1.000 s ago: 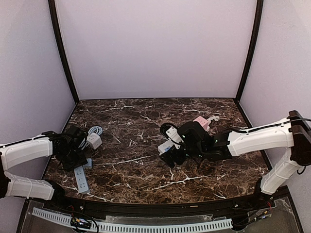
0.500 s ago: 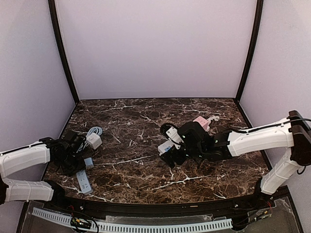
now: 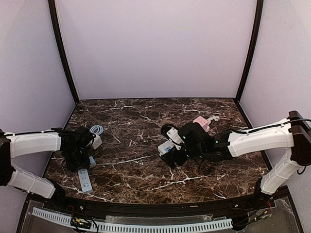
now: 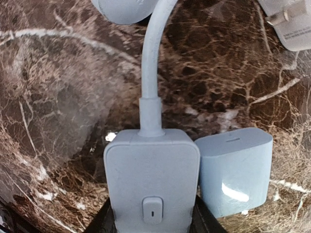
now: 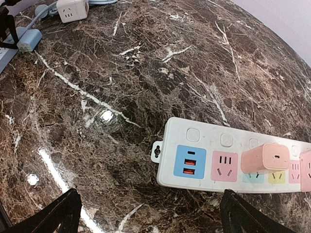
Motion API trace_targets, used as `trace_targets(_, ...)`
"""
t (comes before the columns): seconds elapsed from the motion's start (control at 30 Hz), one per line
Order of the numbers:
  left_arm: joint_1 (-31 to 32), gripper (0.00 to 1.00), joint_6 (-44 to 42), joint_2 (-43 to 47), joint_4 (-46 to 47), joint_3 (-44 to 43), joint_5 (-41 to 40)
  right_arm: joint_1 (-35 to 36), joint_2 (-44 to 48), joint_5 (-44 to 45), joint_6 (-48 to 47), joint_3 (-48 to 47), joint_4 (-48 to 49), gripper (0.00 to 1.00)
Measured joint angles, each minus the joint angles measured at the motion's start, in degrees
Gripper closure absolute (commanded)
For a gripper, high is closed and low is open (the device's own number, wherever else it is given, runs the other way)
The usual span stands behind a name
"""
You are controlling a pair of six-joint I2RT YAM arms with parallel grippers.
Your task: Insert the plug
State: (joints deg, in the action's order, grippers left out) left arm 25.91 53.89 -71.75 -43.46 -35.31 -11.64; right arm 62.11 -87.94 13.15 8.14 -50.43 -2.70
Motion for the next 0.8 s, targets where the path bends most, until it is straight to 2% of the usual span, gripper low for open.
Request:
trace_targets(0.37, 9.03, 0.73, -6.21, -18.01, 1.42, -14.80, -3.63, -0.46, 2.21, 0.44, 0.02, 1.60, 0.02, 0.01)
trace_targets(0.8, 17.11, 0.74, -15.45, -28.04, 9.51, -25.59, -0.79, -1.42, 3.13, 0.68, 0.07, 2.25, 0.11, 0.01)
